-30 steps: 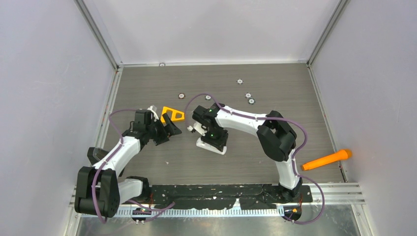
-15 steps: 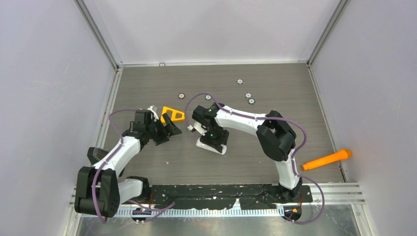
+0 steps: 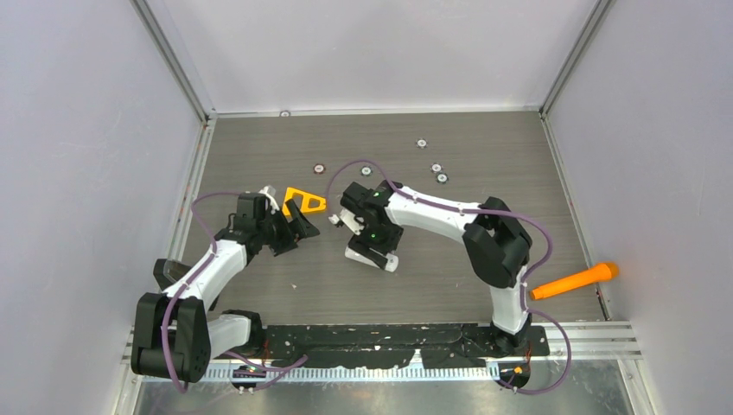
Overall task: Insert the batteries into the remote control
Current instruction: Load the battery cover into the remote control.
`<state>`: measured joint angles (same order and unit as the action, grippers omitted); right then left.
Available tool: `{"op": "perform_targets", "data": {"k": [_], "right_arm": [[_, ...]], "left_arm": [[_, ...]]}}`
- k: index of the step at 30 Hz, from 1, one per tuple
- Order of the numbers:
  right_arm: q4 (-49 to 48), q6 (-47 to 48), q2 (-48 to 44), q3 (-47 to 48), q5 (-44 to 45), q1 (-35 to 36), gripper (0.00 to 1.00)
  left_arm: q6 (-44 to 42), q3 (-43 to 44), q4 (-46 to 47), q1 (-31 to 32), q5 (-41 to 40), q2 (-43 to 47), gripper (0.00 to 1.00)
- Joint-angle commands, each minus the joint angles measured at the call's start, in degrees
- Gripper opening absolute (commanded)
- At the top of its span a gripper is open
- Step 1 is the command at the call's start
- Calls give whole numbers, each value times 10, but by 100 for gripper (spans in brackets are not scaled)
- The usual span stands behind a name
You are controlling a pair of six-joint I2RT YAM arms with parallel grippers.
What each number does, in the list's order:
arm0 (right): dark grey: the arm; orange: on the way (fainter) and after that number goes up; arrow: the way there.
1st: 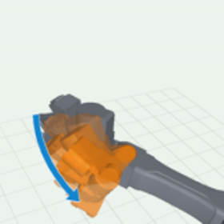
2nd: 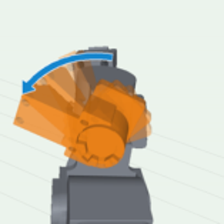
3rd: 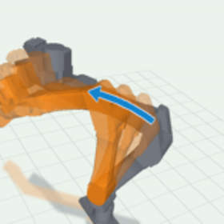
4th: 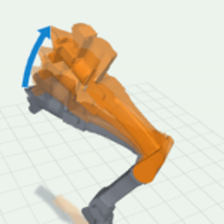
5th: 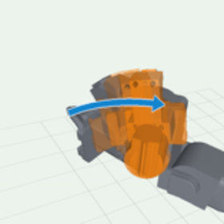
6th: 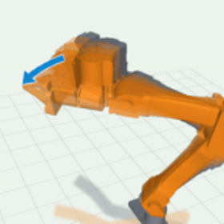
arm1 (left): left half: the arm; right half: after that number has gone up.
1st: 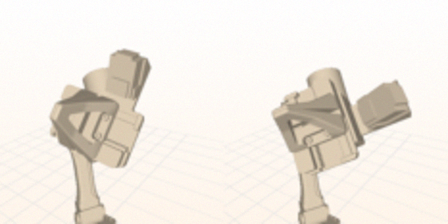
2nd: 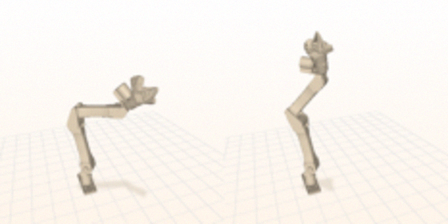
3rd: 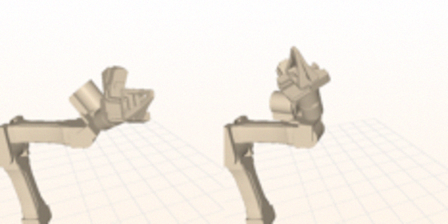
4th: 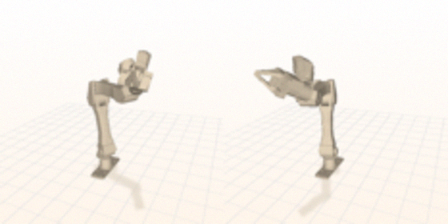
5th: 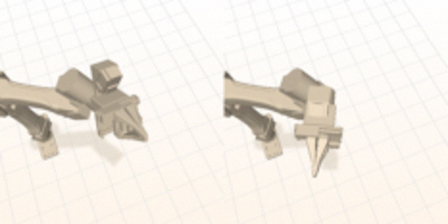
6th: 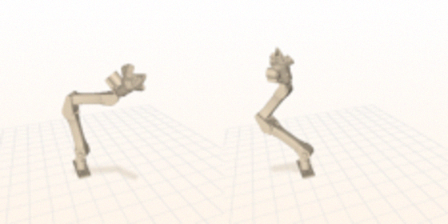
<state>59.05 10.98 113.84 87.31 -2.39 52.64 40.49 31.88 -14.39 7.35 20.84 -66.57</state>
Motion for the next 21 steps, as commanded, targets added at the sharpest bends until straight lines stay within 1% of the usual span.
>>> {"op": "perform_targets", "data": {"k": [1,3,5,6,7,8,10,14,16,21], "right_arm": [[-65,-55,-99,-39,-8,-16,64],[-101,-96,-131,-76,-3,-26,61],[-139,-142,-164,-119,0,-31,53],[-151,-174,-182,-150,4,-32,44],[-176,-189,-189,-164,5,-31,39],[-189,-216,-202,-191,4,-30,30],[-231,-246,-213,-221,14,-19,21],[-274,-285,-209,-236,61,8,13],[-287,-299,-201,-230,82,21,10],[-302,-320,-179,-210,126,30,9]], "left_arm": [[-3,-6,17,-5,18,10,80],[-2,-12,20,-5,25,9,80],[2,-18,26,-5,32,8,80],[4,-22,30,-5,36,7,80],[7,-25,32,-4,39,6,80],[9,-28,36,-3,41,5,80],[13,-31,40,-3,47,1,80],[13,-31,42,-4,52,-2,79],[13,-31,40,-4,54,-3,79],[11,-31,39,-4,54,2,79]]}}
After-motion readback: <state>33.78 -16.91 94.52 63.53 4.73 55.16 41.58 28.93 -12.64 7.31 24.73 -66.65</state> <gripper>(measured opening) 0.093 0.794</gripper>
